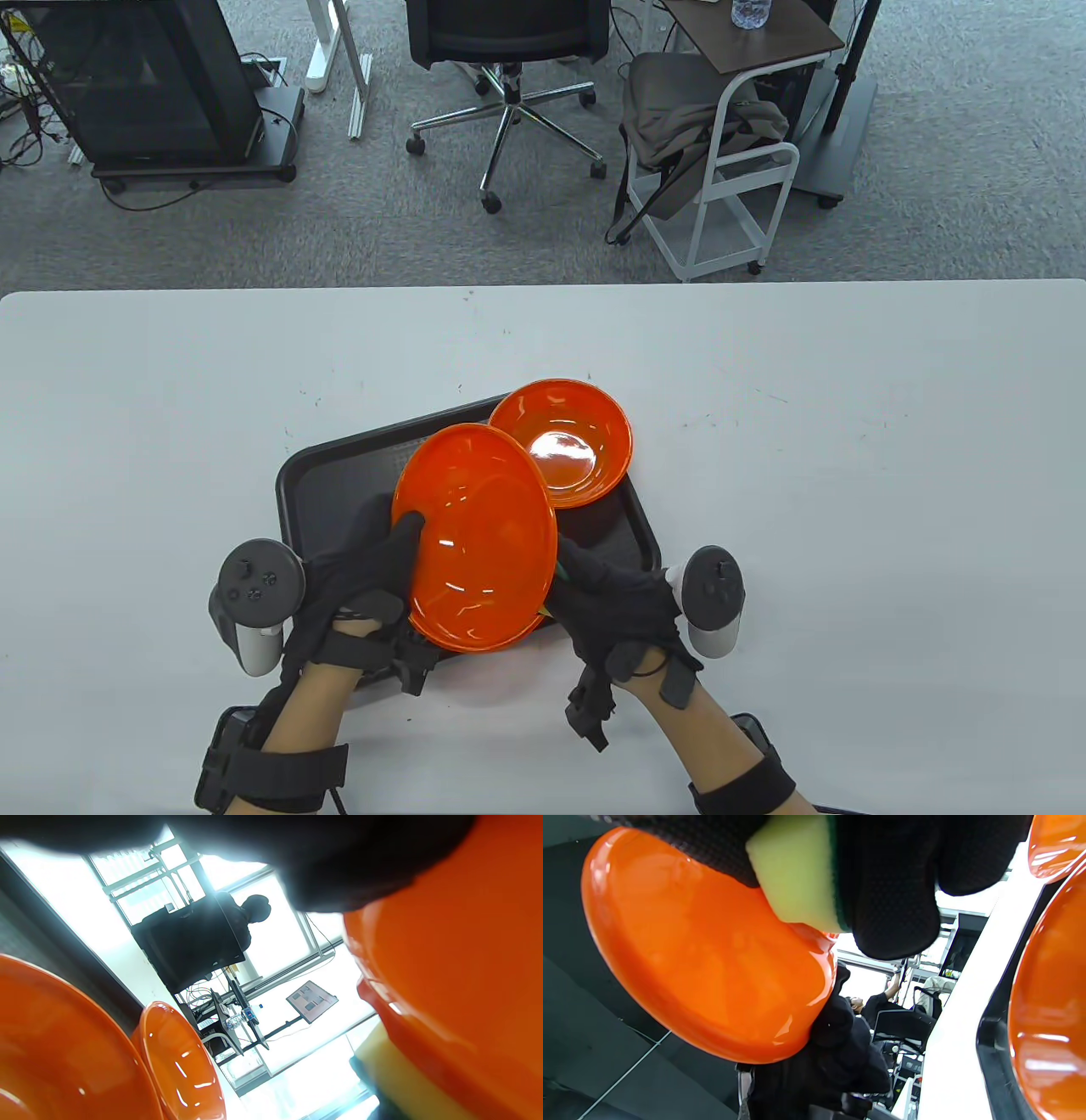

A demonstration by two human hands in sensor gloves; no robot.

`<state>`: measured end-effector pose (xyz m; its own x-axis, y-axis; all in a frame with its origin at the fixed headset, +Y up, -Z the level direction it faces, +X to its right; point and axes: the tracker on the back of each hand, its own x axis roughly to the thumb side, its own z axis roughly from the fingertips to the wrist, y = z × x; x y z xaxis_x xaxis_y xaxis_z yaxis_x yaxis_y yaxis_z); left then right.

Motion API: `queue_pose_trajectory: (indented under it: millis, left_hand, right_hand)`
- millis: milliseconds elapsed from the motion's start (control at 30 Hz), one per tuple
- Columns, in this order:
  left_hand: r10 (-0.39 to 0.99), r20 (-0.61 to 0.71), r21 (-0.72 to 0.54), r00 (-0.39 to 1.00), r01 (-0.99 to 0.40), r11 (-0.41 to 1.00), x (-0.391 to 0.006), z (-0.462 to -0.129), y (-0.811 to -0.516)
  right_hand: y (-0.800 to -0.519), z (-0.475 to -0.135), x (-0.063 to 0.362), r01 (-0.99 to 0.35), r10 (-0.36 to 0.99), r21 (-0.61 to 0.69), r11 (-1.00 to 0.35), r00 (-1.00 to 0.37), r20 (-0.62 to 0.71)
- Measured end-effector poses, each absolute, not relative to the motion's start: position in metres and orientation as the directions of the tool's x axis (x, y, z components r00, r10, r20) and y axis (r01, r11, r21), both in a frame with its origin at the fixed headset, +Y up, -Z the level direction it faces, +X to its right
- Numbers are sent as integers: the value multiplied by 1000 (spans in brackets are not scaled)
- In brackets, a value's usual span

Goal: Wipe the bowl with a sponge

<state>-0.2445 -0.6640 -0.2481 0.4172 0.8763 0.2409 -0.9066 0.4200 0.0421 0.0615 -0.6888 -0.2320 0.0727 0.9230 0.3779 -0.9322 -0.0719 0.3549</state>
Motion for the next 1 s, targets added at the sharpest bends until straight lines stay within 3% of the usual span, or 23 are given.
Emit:
queue_pose_trajectory:
  millis: [433, 700, 900, 1000]
  left_hand:
    - [776, 153, 192, 611, -789, 584, -279, -253, -660]
    - [806, 148, 169, 573, -817, 551, -282, -257, -664]
    - [753, 66, 279, 655, -737, 616, -317, -261, -662]
    - [778, -8, 333, 628, -732, 594, -340, -263, -668]
  right_hand:
    - [-679, -227, 67, -955, 862, 211, -207, -76, 502]
    - [-681, -230, 70, -954, 859, 203, -222, -92, 504]
    - [-680, -231, 77, -959, 857, 179, -222, -104, 505]
    - [-679, -231, 79, -960, 856, 170, -223, -109, 506]
